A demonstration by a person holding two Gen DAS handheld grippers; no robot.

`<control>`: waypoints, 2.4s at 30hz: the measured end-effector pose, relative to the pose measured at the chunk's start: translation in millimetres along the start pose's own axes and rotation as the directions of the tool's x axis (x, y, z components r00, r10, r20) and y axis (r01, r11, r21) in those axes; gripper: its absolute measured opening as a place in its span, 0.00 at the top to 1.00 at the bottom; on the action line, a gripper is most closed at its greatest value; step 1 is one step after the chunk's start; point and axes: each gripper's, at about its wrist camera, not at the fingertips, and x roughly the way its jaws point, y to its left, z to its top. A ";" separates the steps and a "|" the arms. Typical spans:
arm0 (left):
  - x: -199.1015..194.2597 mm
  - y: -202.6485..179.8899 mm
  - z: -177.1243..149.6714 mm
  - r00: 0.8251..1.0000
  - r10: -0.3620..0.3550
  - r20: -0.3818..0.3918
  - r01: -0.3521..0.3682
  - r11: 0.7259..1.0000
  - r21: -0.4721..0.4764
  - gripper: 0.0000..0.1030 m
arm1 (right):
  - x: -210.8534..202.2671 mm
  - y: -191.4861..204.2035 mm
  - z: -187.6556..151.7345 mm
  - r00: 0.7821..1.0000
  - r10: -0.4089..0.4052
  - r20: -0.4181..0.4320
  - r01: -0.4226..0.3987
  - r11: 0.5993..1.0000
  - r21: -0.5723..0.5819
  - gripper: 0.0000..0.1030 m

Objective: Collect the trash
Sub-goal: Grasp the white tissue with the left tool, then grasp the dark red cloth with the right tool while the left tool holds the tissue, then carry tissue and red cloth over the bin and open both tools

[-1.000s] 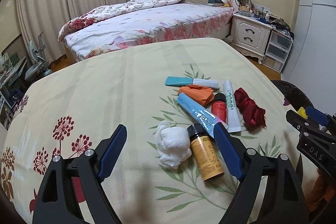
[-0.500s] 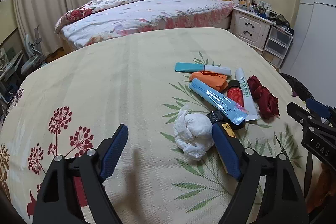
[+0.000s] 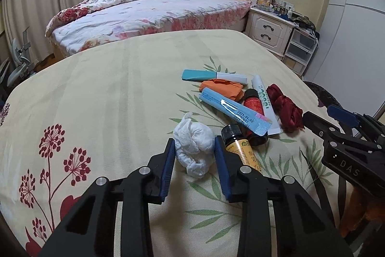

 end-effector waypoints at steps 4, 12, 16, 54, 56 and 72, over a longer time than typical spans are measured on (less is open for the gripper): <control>-0.3 9.5 3.0 0.999 0.037 0.011 -0.036 0.999 -0.008 0.67 | 4.5 5.3 3.8 1.000 0.013 -0.003 -0.013 1.000 -0.006 0.40; 6.2 26.5 6.7 0.999 0.054 0.003 -0.053 0.998 -0.035 0.67 | 20.2 14.5 13.6 0.998 0.046 -0.032 -0.046 0.999 -0.009 0.41; 7.5 27.4 7.5 0.998 0.055 0.004 -0.055 0.998 -0.035 0.67 | 28.6 20.4 16.3 0.996 0.060 -0.063 -0.062 0.998 -0.026 0.50; -24.5 -61.6 21.1 0.992 -0.049 0.117 0.043 0.998 0.048 0.67 | -25.3 -51.1 -1.6 1.000 0.013 0.017 -0.014 0.997 0.082 0.79; -23.5 -71.3 23.7 0.991 -0.062 0.121 0.055 0.997 0.059 0.67 | -28.7 -60.3 -2.1 1.000 -0.001 0.024 -0.001 0.996 0.092 0.78; 4.9 -152.4 46.4 0.979 -0.166 0.121 0.146 0.977 0.158 0.67 | -30.5 -144.8 -8.3 0.992 -0.123 0.037 0.111 0.966 0.235 0.78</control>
